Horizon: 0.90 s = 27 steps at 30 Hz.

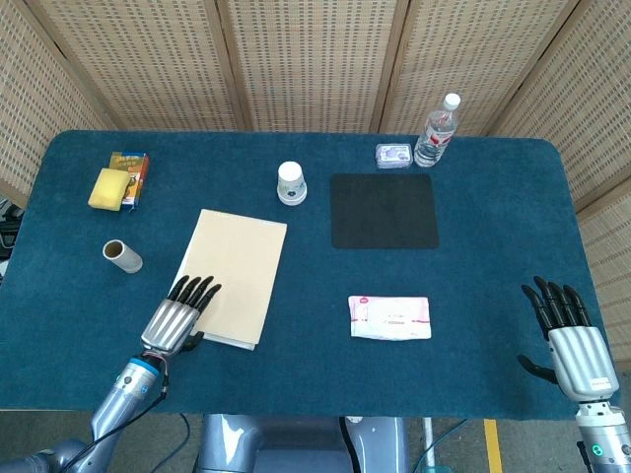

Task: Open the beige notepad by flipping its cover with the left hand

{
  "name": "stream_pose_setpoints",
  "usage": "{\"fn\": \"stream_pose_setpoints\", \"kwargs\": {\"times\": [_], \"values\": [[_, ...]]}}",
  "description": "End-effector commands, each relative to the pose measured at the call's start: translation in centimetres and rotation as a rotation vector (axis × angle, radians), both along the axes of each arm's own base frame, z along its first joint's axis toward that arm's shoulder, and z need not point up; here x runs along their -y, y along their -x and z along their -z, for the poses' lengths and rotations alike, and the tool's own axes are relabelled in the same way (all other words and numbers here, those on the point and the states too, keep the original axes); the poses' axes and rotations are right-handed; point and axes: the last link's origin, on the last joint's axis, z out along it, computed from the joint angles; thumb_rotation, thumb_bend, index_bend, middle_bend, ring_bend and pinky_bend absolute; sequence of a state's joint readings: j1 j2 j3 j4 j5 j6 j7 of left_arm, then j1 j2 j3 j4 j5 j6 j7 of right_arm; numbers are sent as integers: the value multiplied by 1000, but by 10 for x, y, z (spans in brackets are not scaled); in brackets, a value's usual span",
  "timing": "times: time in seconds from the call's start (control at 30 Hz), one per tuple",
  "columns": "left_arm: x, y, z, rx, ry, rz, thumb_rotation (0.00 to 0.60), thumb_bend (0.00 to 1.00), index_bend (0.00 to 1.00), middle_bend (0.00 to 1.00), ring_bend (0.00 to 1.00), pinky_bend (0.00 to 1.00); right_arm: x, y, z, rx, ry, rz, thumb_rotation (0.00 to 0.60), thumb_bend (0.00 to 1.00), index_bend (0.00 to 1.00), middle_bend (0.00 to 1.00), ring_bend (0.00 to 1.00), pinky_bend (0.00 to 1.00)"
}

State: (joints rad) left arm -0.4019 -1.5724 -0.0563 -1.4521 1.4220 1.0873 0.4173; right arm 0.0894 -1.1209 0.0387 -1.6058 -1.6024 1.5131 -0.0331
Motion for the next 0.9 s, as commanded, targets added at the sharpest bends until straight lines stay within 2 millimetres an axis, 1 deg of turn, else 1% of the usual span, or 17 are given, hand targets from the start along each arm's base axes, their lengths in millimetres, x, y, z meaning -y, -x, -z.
{"fn": "stream_pose_setpoints", "kwargs": {"times": [0.03, 0.23, 0.33, 0.47, 0.5, 0.57, 0.6, 0.63, 0.7, 0.77, 0.83, 0.9], "values": [[-7, -5, -4, 6, -18, 8, 600, 382, 0, 0, 0, 0, 0, 0, 0, 0, -1, 0, 600, 0, 0, 0, 0, 0], [-24, -18, -14, 19, -56, 32, 600, 381, 0, 0, 0, 0, 1, 0, 1, -1, -2, 2, 600, 0, 0, 0, 0, 0], [-39, -30, -17, 34, -80, 47, 600, 382, 0, 0, 0, 0, 1, 1, 1, -3, -5, 4, 600, 0, 0, 0, 0, 0], [-46, -31, -14, 20, -77, 58, 600, 382, 0, 0, 0, 5, 2, 1, 1, -2, -5, 7, 600, 0, 0, 0, 0, 0], [-47, -31, -13, 19, -76, 60, 600, 382, 0, 7, 0, 23, 2, 1, 1, -2, -5, 7, 600, 0, 0, 0, 0, 0], [-48, -30, -11, 19, -72, 64, 600, 382, 3, 51, 23, 83, 2, 1, 1, -1, -4, 8, 600, 0, 0, 0, 0, 0], [-47, -29, -10, 19, -67, 67, 600, 381, 22, 99, 55, 130, 2, 2, 1, -2, -4, 8, 600, 0, 0, 0, 0, 0], [-47, -28, -8, 19, -62, 70, 600, 381, 72, 161, 107, 189, 2, 2, 1, -1, -5, 9, 600, 0, 0, 0, 0, 0], [-46, -27, -7, 19, -59, 85, 600, 381, 226, 281, 210, 291, 2, 2, 1, -2, -6, 9, 600, 0, 0, 0, 0, 0], [-44, -27, -5, 18, -64, 108, 600, 382, 423, 421, 333, 396, 2, 2, 2, -2, -7, 9, 600, 0, 0, 0, 0, 0], [-42, -26, -5, 18, -76, 129, 600, 429, 520, 497, 406, 456, 2, 2, 2, -1, -8, 8, 600, 0, 0, 0, 0, 0], [-39, -25, -4, 18, -81, 153, 600, 497, 567, 529, 437, 481, 2, 1, 2, -2, -8, 8, 600, 0, 0, 0, 0, 0]]}}
